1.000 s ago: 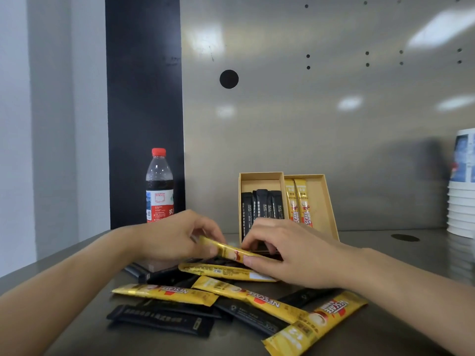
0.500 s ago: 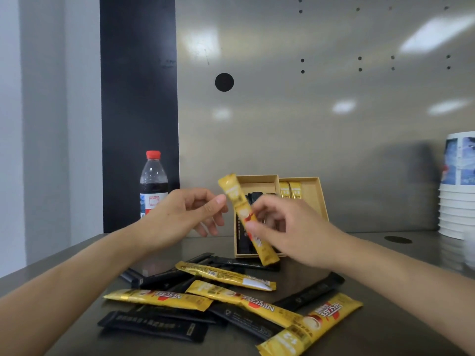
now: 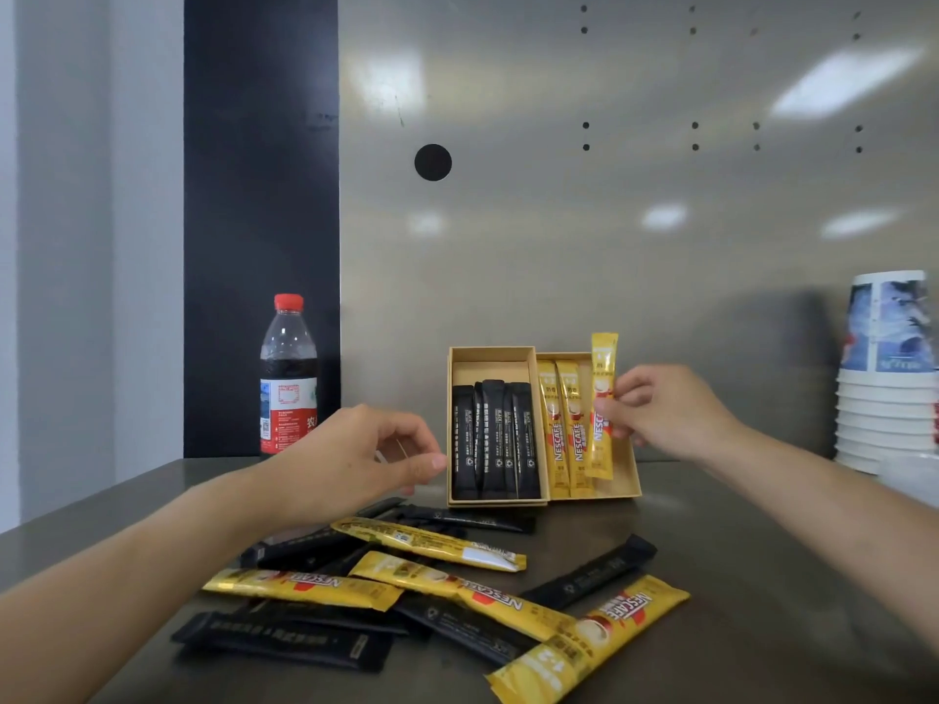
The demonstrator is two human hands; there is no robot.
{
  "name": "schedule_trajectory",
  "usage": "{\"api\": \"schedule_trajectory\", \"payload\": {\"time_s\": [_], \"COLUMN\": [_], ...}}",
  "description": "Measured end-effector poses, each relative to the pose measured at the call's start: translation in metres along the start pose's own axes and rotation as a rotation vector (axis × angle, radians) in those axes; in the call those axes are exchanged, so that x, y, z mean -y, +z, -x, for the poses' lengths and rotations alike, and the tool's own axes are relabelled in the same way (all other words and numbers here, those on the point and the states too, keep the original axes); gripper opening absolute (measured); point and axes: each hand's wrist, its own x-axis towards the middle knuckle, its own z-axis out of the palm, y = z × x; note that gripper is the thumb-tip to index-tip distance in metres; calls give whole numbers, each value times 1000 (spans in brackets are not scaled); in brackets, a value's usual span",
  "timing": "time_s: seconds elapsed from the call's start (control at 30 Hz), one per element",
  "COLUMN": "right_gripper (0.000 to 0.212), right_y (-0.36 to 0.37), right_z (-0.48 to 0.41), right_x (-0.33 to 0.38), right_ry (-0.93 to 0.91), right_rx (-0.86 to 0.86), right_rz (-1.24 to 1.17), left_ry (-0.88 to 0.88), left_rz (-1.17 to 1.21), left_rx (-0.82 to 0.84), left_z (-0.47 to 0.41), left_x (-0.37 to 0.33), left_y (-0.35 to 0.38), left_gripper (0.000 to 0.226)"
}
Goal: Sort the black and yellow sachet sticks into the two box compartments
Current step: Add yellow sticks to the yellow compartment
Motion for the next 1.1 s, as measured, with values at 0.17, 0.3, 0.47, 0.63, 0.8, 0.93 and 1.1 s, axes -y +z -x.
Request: {"api": "schedule_trajectory", "payload": {"time_s": [0.17,0.3,0.47,0.63,0.8,0.93,1.1], "right_gripper": [24,24,18,17,16,16,18], "right_y": [8,17,22,25,26,29,29], "right_z": [3,4,3,4,4,3,5], "right_x": [-1,-6,-9,-9,-9,-11,-10], "right_ry": [-32,-50,-80,-103,-98,-108,-158], "right_rx": [-14,-14,-33,-59,-63,-83,-92], "right_rz": [159,208,254,304,333,391,492], "left_ry": [16,17,14,21,24,25,24], "left_rz": [-30,-38,-46,-53,-46,-57,-64], "left_rx": [26,35,43,58,60,62,67], "left_z": [1,1,0,1,1,0,0], "left_x": [0,0,0,-1,0,1,0], "left_y": [1,2,1,1,1,1,1], "left_gripper": [15,13,15,16,15,15,13]}}
